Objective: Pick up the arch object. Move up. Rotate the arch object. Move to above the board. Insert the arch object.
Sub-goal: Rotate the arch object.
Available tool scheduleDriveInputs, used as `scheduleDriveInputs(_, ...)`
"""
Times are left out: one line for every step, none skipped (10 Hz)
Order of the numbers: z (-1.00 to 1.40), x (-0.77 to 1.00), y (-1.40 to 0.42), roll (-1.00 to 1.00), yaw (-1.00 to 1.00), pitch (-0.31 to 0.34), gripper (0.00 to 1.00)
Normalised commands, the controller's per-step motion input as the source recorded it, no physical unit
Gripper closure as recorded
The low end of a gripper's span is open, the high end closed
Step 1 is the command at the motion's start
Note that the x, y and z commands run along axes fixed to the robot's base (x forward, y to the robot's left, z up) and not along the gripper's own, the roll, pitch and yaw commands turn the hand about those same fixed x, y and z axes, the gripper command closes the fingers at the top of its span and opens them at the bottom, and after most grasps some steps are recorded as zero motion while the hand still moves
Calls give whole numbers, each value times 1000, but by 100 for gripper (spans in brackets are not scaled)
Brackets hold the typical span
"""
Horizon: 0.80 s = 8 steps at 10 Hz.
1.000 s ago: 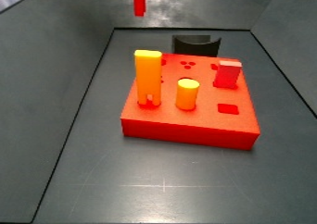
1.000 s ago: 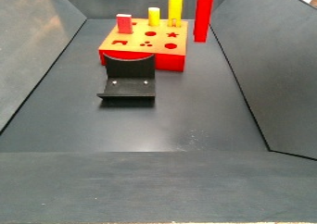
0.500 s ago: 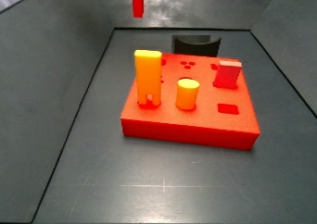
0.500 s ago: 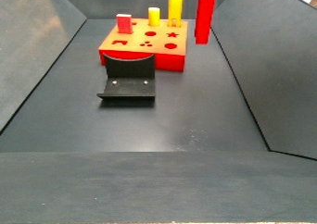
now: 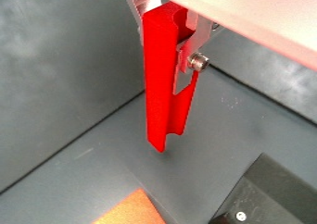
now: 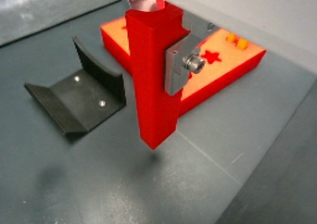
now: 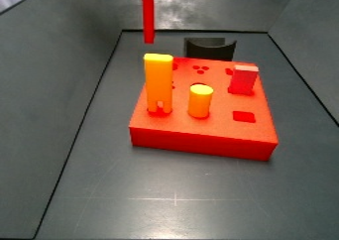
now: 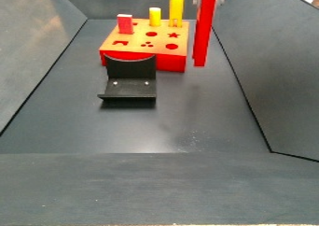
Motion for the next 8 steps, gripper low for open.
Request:
scheduleDriveInputs(-897,23,7,-134,-6,-60,100)
scheduleDriveInputs(-683,20,4,-133,-11,-66,100)
scheduleDriveInputs(-525,19,2,-130,-12,-69,100)
scheduleDriveInputs(-320,20,-2,-135,-11,-70,100)
scheduleDriveInputs(-171,19,-2,-143,-11,-71,100)
scheduleDriveInputs(0,0,0,47,-8,-67,0)
scheduleDriveInputs(1000,0,0,45,-7,-59,0)
scheduleDriveInputs(1000,-13,-1,44,-6,-43,0)
